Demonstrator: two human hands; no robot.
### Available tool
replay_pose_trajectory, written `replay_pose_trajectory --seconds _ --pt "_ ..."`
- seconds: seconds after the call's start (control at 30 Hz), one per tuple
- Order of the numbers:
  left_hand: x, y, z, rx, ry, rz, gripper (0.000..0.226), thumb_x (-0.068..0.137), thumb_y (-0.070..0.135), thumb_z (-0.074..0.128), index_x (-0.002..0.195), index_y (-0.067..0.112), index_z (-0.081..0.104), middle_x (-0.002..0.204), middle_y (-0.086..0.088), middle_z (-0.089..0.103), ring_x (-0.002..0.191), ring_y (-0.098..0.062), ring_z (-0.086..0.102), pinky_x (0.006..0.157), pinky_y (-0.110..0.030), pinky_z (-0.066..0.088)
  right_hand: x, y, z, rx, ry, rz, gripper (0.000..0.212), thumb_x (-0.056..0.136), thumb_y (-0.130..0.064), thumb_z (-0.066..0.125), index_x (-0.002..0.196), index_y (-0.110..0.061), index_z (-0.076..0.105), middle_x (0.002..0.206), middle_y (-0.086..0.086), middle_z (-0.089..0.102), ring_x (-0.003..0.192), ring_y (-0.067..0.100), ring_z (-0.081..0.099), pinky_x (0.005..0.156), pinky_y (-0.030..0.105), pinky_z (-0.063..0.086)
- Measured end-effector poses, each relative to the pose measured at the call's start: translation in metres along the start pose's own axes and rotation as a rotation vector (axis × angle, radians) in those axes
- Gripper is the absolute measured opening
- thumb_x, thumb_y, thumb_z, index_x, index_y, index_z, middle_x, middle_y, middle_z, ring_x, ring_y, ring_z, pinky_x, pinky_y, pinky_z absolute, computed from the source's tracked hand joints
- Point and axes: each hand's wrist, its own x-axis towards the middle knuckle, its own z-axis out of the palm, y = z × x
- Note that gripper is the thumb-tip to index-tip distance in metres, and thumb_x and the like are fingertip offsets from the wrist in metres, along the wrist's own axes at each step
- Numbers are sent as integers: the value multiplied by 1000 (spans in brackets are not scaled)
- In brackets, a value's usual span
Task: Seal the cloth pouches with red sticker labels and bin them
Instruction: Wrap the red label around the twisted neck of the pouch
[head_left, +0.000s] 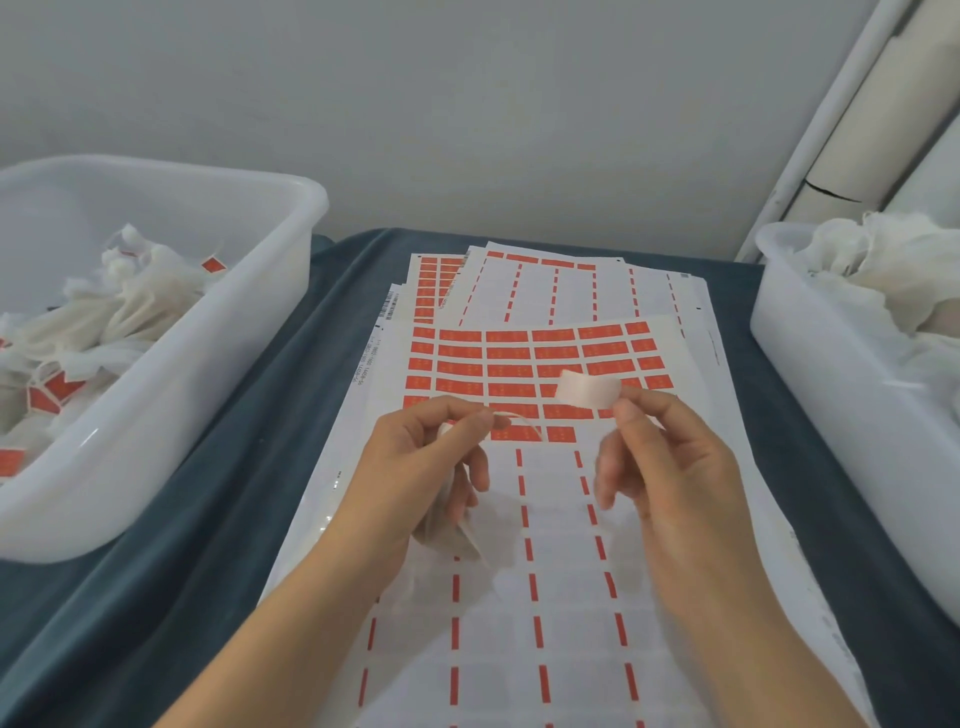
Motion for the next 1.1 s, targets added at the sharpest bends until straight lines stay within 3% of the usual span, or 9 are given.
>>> replay_pose_trajectory --seconds 0.23,0.4,0.53,0.6,0.67,0.8,0.9,1.0,1.1 --pt "1 0 0 2 56 -4 16 84 30 61 73 26 70 50 2 62 34 -9 49 46 -21 46 -3 -4 1 5 -62 -56 17 77 -29 61 92 -27 68 87 -15 73 82 5 70 63 8 50" --pt "-1 0 1 -8 49 23 13 84 29 61 76 25 70 51 2 62 35 -10 49 48 -24 46 -9 -4 5 -59 -88 -47 24 73 -43 60 92 -35 71 92 -22 71 87 -1 67 68 0 44" --pt "-6 0 5 -2 27 76 12 77 37 62 78 27 69 53 3 65 38 -11 53 46 -23 46 -5 0 9 83 -62 82 34 62 -34 71 96 -28 65 86 -11 74 80 10 71 63 14 53" --pt "-9 1 7 -11 10 111 22 67 45 59 78 28 69 57 3 66 39 -12 55 52 -30 53 -5 2 11 128 -93 163 39 61 -29 72 99 -26 67 89 -6 74 84 13 71 65 19 55" --pt "-10 1 7 -23 9 154 25 62 46 59 77 30 69 62 4 68 44 -14 60 55 -34 56 -5 3 12 140 -121 222 32 58 -31 72 88 -23 73 91 -4 74 88 18 70 68 23 57" --pt "-10 -2 7 -62 0 229 18 64 43 60 73 31 71 67 5 69 52 -13 63 54 -22 54 -7 5 12 295 -218 381 20 63 -28 69 81 -21 74 97 2 73 95 22 69 74 28 57" --pt "-12 -4 8 -36 -29 278 18 66 44 59 75 34 72 70 8 69 62 -10 65 57 -18 54 -8 4 12 387 -296 468 33 68 -29 68 99 -17 69 108 3 70 106 21 64 91 43 51" --pt "-15 -3 11 -27 -70 302 14 66 44 59 73 44 71 73 13 69 61 -9 65 54 -16 52 -10 4 14 383 -287 432 32 63 -34 69 92 -22 73 106 1 71 102 17 66 95 40 46" --pt "-16 -3 12 -30 -95 306 13 63 44 60 71 41 71 72 13 70 56 -12 64 52 -18 53 -10 2 15 375 -238 381 23 61 -35 68 81 -27 75 98 -1 73 97 16 68 94 35 46"
